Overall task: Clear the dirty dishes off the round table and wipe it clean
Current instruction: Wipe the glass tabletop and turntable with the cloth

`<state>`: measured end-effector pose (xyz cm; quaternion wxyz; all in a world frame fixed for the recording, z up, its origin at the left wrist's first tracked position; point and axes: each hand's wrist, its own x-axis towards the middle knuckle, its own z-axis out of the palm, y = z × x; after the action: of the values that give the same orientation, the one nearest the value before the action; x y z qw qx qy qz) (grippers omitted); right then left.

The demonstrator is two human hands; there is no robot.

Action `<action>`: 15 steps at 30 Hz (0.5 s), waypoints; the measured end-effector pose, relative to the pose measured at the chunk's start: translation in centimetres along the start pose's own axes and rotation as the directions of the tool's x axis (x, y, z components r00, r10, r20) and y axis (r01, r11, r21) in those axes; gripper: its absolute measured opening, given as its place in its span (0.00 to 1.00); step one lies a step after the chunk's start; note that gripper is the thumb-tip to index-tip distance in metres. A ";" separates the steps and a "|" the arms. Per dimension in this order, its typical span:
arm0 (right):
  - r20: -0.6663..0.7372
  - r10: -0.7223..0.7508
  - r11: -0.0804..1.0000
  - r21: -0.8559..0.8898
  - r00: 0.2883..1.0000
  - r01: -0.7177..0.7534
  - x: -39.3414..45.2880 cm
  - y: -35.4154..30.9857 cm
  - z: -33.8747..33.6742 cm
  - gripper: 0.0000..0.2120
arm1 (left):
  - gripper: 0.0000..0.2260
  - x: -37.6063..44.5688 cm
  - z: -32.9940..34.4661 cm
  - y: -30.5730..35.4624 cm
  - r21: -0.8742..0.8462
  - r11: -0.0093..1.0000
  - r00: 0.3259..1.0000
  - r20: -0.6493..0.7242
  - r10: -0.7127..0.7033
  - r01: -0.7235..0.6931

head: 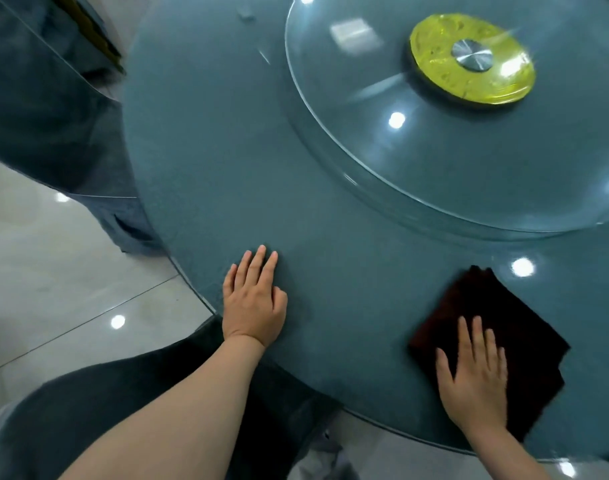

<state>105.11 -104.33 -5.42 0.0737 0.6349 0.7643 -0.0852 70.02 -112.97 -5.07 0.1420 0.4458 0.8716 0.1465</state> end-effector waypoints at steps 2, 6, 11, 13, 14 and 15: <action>-0.016 0.048 0.999 0.004 0.999 -0.048 -0.8 -1.6 0.0 0.38 | 0.30 -0.3 -0.9 0.0 -0.099 0.995 1.000 0.022 0.001 0.001; -0.019 -0.087 0.996 0.000 0.996 0.087 -1.3 -10.1 -0.1 0.38 | 0.30 0.1 -3.4 -0.8 -0.425 0.903 0.988 0.152 0.015 0.052; 0.034 -0.407 0.913 0.033 0.913 0.406 -1.2 -28.1 0.3 0.37 | 0.28 -0.3 -8.0 -6.9 -0.478 0.868 0.969 0.247 -0.010 0.131; 0.061 -0.429 0.903 0.026 0.901 0.428 -1.2 -31.9 0.0 0.38 | 0.27 -1.0 -10.1 -9.8 -0.402 0.907 0.978 0.201 -0.051 0.129; 0.067 -0.435 0.900 0.012 0.898 0.435 -1.2 -32.4 0.0 0.37 | 0.26 -1.4 -11.1 -11.2 -0.365 0.924 0.983 0.174 -0.050 0.112; 0.067 -0.445 0.895 -0.004 0.893 0.447 -1.4 -31.8 0.1 0.36 | 0.26 -1.8 -11.8 -12.5 -0.332 0.938 0.986 0.156 -0.050 0.100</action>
<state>74.11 -111.39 -4.00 0.0829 0.4390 0.8875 -0.1128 57.39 -123.00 1.19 0.2850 0.3906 0.8371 0.2558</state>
